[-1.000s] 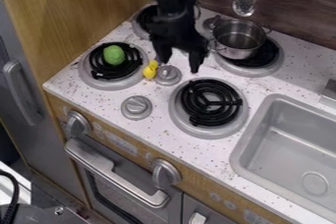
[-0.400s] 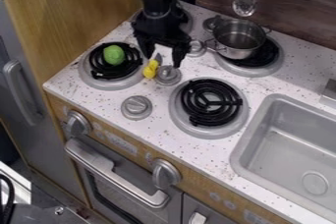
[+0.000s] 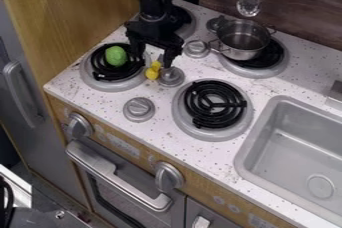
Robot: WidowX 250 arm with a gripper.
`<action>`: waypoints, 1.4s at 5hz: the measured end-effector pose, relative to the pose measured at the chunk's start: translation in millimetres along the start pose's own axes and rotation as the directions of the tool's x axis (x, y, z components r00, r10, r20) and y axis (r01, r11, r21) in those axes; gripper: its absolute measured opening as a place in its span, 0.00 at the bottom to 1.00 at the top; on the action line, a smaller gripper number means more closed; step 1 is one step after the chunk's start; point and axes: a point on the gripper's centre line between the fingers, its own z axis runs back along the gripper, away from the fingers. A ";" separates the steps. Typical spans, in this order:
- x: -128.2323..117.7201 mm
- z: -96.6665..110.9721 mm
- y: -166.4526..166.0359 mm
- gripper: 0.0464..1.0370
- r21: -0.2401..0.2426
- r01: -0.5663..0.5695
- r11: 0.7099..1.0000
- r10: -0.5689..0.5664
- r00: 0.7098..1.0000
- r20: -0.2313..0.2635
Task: Move the yellow object to the lower bottom of the sink
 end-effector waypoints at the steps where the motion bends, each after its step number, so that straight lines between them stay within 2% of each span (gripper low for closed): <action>1: 5.5 -6.5 1.3 0.96 0.007 -0.003 1.000 0.003 1.000 -0.015; 2: 3.7 -20.8 2.7 0.96 0.021 0.001 1.000 -0.001 0.999 -0.034; 3: 2.5 -23.6 3.1 0.96 0.020 -0.007 1.000 0.008 0.998 -0.054; 4: 3.5 -24.2 0.5 0.93 0.026 0.010 1.000 -0.009 0.998 -0.054; 5: -1.3 -26.8 -2.3 0.66 0.030 0.037 0.999 -0.036 0.998 -0.057; 6: -14.1 -28.7 -10.1 0.39 0.021 0.060 0.998 -0.058 0.994 -0.089; 7: -20.4 -28.9 -15.1 0.36 0.021 0.093 0.995 -0.091 0.993 -0.078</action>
